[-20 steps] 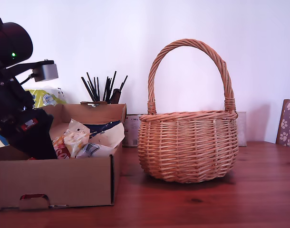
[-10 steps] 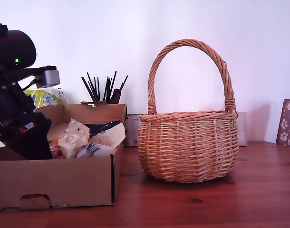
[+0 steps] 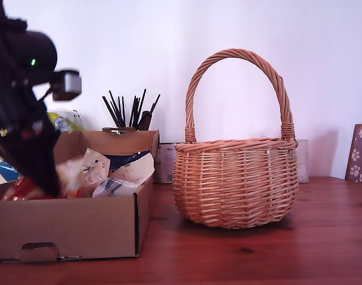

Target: Move the bags of Easter eggs from the cardboard box on the left into the woven basket on the right side.

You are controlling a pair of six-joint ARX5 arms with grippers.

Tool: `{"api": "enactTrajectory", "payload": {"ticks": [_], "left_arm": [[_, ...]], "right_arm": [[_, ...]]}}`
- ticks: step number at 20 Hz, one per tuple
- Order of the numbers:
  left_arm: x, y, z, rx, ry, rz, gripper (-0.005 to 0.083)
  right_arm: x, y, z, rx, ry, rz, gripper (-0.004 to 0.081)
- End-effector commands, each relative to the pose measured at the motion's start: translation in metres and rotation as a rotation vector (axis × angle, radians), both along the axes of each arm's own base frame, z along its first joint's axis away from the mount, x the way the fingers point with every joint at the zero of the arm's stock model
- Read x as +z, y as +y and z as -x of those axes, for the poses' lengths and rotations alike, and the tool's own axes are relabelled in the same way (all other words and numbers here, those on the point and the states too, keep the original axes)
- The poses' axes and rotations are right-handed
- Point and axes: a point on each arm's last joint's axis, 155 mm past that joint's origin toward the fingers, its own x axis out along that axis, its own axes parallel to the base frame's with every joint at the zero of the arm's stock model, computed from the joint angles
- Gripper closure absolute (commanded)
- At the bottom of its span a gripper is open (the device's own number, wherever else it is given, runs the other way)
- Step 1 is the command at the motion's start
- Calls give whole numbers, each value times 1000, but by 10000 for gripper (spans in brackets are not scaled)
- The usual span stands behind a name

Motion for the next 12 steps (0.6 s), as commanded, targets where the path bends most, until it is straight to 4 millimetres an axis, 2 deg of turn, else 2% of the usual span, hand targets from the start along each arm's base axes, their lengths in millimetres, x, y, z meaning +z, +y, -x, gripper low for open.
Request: {"api": "enactTrajectory", "payload": {"ticks": [1,4,7,10,12], "left_arm": [[14,0,0,-2,10,-2,634],[42,-7,-3,-11,-12,29,634],[75,-23,-2,-2,-54,128,634],[113,-52,-1,-20,-119,290,634],[138,-83,-2,-71,-176,413,634]], "right_arm": [[0,0,0,2,-1,2,782],[0,0,0,2,-1,2,782],[0,0,0,2,-1,2,782],[0,0,0,2,-1,2,782],[0,0,0,2,-1,2,782]]}}
